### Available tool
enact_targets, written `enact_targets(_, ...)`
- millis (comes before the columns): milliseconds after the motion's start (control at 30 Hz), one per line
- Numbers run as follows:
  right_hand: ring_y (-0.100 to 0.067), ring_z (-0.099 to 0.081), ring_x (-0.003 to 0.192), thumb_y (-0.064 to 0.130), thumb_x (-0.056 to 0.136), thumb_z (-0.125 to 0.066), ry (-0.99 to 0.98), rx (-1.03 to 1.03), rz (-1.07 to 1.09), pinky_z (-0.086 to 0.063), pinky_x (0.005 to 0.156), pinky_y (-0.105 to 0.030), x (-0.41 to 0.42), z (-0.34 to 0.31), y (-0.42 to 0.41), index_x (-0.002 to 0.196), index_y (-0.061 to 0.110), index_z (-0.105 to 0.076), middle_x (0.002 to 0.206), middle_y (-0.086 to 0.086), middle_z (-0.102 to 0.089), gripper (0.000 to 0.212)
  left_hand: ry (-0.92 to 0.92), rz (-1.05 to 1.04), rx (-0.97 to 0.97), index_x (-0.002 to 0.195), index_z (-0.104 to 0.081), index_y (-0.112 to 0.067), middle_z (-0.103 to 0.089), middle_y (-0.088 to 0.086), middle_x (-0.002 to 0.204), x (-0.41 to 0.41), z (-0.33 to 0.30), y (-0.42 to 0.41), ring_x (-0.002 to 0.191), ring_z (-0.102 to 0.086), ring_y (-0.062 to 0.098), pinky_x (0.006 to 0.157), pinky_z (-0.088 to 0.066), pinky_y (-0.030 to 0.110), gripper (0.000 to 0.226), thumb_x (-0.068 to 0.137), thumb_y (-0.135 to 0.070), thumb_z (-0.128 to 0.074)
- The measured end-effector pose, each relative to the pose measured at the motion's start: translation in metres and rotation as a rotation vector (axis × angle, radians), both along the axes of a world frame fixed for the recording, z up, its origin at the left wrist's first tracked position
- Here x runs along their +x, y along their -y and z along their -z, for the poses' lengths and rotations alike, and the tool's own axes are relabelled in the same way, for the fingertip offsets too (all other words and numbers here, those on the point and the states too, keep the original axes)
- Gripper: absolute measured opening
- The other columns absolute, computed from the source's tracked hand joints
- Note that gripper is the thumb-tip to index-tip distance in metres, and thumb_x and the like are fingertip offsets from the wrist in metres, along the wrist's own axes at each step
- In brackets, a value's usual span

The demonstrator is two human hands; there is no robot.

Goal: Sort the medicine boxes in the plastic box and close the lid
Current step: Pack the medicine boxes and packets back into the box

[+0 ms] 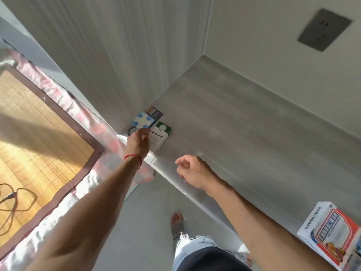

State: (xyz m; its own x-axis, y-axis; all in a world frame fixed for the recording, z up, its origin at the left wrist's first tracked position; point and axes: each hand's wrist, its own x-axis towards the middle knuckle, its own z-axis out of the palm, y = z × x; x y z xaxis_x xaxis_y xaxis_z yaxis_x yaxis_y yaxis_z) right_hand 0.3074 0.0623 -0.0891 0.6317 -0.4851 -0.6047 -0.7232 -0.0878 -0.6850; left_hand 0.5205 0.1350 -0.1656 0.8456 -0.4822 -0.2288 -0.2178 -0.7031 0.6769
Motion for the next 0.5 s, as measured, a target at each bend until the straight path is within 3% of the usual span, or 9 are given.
enact_targets(67, -0.016, -0.061, 0.085, 0.019, 0.094, -0.056, 0.001, -0.008, -0.004, -0.055, 0.096, -0.039, 0.005, 0.002, 0.0, 0.121, 0.021, -0.067, 0.104, 0.001, -0.071, 0.029, 0.083, 0.076, 0.016, 0.124, -0.066, -0.013, -0.066, 0.015, 0.124, -0.008, 0.003, -0.002, 0.115, -0.06, 0.035, 0.095, -0.049, 0.04, 0.035, 0.09, -0.023, -0.064)
enact_targets(133, -0.015, -0.061, 0.084, 0.02, 0.094, -0.056, -0.008, -0.011, 0.006, -0.055, 0.095, -0.038, 0.004, 0.006, 0.0, 0.12, 0.022, -0.068, 0.099, 0.004, -0.07, 0.028, 0.177, 0.2, 0.122, 0.135, -0.055, -0.013, -0.062, 0.014, 0.124, -0.017, 0.009, -0.004, 0.114, -0.053, 0.035, 0.095, -0.047, 0.043, 0.065, 0.08, -0.04, -0.075)
enact_targets(200, -0.014, -0.062, 0.085, 0.02, 0.094, -0.056, -0.022, -0.011, 0.014, -0.055, 0.095, -0.037, 0.002, 0.009, 0.002, 0.119, 0.023, -0.068, 0.098, 0.005, -0.069, 0.028, 0.213, 0.242, 0.18, 0.142, -0.045, -0.013, -0.058, 0.015, 0.126, -0.02, 0.014, -0.004, 0.112, -0.05, 0.036, 0.094, -0.046, 0.045, 0.081, 0.074, -0.038, -0.079)
enact_targets(367, -0.018, -0.069, 0.101, 0.022, 0.093, -0.056, -0.021, -0.004, 0.046, -0.056, 0.096, -0.041, 0.0, 0.017, 0.003, 0.116, 0.026, -0.069, 0.105, 0.003, -0.072, 0.027, 0.2, 0.213, 0.151, 0.145, -0.045, -0.009, -0.059, 0.02, 0.129, -0.001, 0.017, -0.003, 0.117, -0.05, 0.039, 0.1, -0.042, 0.044, 0.077, 0.077, -0.024, -0.077)
enact_targets(500, -0.018, -0.07, 0.098, 0.024, 0.091, -0.056, 0.011, 0.001, 0.084, -0.058, 0.093, -0.043, -0.001, 0.021, 0.001, 0.11, 0.029, -0.071, 0.101, 0.004, -0.073, 0.024, 0.229, 0.27, 0.207, 0.146, -0.041, -0.006, -0.054, 0.022, 0.136, 0.001, 0.012, 0.0, 0.123, -0.044, 0.039, 0.104, -0.038, 0.043, 0.08, 0.078, -0.027, -0.077)
